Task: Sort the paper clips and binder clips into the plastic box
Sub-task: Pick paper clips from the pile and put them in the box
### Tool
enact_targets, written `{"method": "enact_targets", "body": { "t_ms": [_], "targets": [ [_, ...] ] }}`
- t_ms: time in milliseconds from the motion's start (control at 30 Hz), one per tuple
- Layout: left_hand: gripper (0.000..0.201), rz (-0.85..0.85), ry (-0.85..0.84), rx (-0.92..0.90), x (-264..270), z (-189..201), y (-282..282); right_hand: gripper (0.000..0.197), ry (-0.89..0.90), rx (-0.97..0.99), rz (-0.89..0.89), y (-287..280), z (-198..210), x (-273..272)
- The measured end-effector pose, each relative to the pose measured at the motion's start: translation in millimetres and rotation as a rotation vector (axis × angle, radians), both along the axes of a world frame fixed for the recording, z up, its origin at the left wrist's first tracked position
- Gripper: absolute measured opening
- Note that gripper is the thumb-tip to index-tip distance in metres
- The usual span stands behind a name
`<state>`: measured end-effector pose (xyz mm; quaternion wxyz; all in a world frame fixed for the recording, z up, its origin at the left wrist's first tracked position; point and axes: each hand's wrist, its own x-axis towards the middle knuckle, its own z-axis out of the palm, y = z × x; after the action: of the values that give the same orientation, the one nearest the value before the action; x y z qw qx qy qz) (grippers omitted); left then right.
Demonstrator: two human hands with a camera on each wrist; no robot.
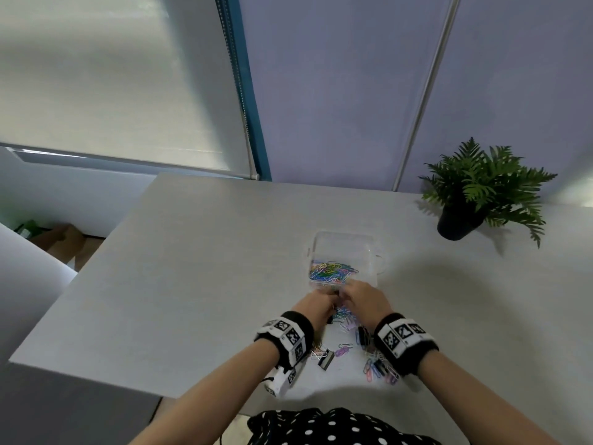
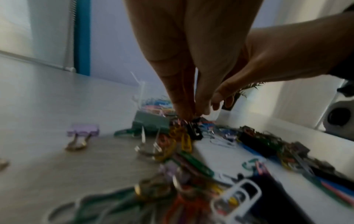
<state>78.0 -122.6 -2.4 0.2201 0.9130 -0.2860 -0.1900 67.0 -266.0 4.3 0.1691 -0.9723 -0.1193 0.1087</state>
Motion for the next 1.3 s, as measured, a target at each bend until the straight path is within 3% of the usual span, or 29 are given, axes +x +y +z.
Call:
{"method": "enact_targets", "body": {
  "t_ms": [100, 233, 367, 467, 567, 700, 900, 1000, 1167, 1300],
  "targets": [
    [0.034, 0.047, -0.039, 0.159, -10.5, -8.7, -11.2, 0.022, 0.089, -0.128, -0.009, -1.4, -13.3, -10.3],
    [0.038, 0.122, -0.044, 0.25, -15.5, -15.5, -12.9, 0.036, 0.1, -0.074, -0.053, -3.0, -22.9, -19.6],
    [0.028, 0.147, -0.009, 0.289, -11.0, -13.1, -10.8, 0.018, 0.149, 0.028, -0.1, -3.8, -23.2, -18.5],
    [0.021, 0.154, 0.041, 0.287, -7.5, -6.2, -8.3, 0.022, 0.194, 0.095, -0.116, -6.0, -21.3, -13.8],
    [0.02, 0.209, 0.128, 0.218, -3.0, -4.5, 0.1, 0.02, 0.232, 0.213, -0.186, -10.3, -20.1, -12.2],
    [0.021, 0.307, 0.233, 0.064, 5.0, -3.9, 13.2, 0.034, 0.231, 0.418, -0.249, -18.5, -21.9, -13.6],
    [0.016, 0.386, 0.334, -0.156, 4.4, 3.7, 23.4, 0.02, 0.268, 0.684, -0.351, -22.6, -21.8, -17.2],
    [0.03, 0.415, 0.371, -0.228, 2.5, 6.8, 25.2, 0.018, 0.314, 0.788, -0.388, -25.1, -20.9, -20.8],
    [0.019, 0.432, 0.389, -0.303, -0.3, 5.5, 28.3, 0.017, 0.246, 0.813, -0.354, -27.8, -15.8, -23.5],
    [0.009, 0.419, 0.431, -0.329, -2.2, 3.7, 28.3, 0.014, 0.304, 0.961, -0.359, -28.4, -9.6, -22.2]
  ]
}}
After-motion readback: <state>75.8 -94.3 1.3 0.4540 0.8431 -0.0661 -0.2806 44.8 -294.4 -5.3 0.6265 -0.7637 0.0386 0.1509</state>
